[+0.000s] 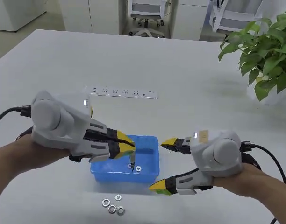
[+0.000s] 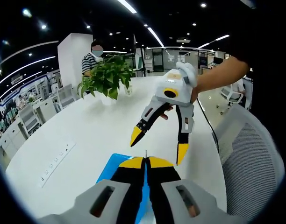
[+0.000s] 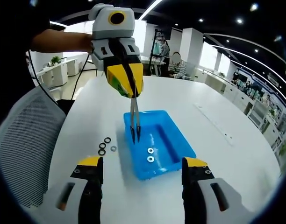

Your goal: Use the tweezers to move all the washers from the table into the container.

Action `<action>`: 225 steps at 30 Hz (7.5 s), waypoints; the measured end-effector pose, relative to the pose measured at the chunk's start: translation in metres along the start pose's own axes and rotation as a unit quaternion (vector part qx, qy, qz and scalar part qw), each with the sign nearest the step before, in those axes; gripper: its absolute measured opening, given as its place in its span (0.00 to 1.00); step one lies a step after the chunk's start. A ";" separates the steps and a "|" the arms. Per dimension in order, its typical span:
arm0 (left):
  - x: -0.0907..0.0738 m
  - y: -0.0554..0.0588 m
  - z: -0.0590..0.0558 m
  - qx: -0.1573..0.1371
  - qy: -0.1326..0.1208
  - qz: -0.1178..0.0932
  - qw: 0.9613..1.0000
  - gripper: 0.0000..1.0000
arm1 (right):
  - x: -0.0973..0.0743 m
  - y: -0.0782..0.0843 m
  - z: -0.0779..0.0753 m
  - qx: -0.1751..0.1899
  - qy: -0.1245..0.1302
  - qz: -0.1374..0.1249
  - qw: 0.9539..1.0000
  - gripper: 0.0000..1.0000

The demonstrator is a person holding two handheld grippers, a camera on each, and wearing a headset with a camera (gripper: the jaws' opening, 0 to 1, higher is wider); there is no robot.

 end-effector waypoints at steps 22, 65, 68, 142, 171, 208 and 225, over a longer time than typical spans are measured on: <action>-0.024 0.007 -0.024 0.000 0.000 0.002 1.000 0.05 | -0.003 0.000 0.024 0.018 0.008 -0.023 1.000 0.94; -0.022 0.052 -0.058 -0.017 0.019 0.037 0.999 0.05 | 0.011 0.014 0.050 0.035 -0.013 -0.011 0.999 0.99; -0.022 0.053 -0.059 -0.018 0.018 0.038 0.999 0.05 | 0.012 0.014 0.052 0.035 -0.015 -0.010 0.999 0.99; -0.017 0.051 -0.062 0.000 0.060 0.046 0.997 0.05 | 0.083 -0.007 0.060 -0.090 -0.153 0.030 0.984 0.18; -0.019 0.052 -0.061 0.012 0.071 0.048 0.996 0.05 | 0.093 -0.008 0.063 -0.083 -0.169 0.052 0.981 0.08; -0.053 0.052 -0.039 -0.086 -0.024 0.011 0.996 0.73 | 0.060 -0.058 0.048 -0.089 -0.157 0.057 0.982 0.08; -0.067 0.055 -0.027 -0.129 -0.081 -0.002 0.988 0.95 | 0.043 -0.076 0.013 -0.086 -0.128 0.051 0.987 0.08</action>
Point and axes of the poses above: the centre of the closed fingertips' face, and the gripper's own axes: x roughly forward along the fingers, z roughly to its left, y roughly out of its underside, the point moved 6 cm from there along -x, roughly backward along the fingers, and after that the axes turned 14 degrees about -y, right-handed, at the moved point
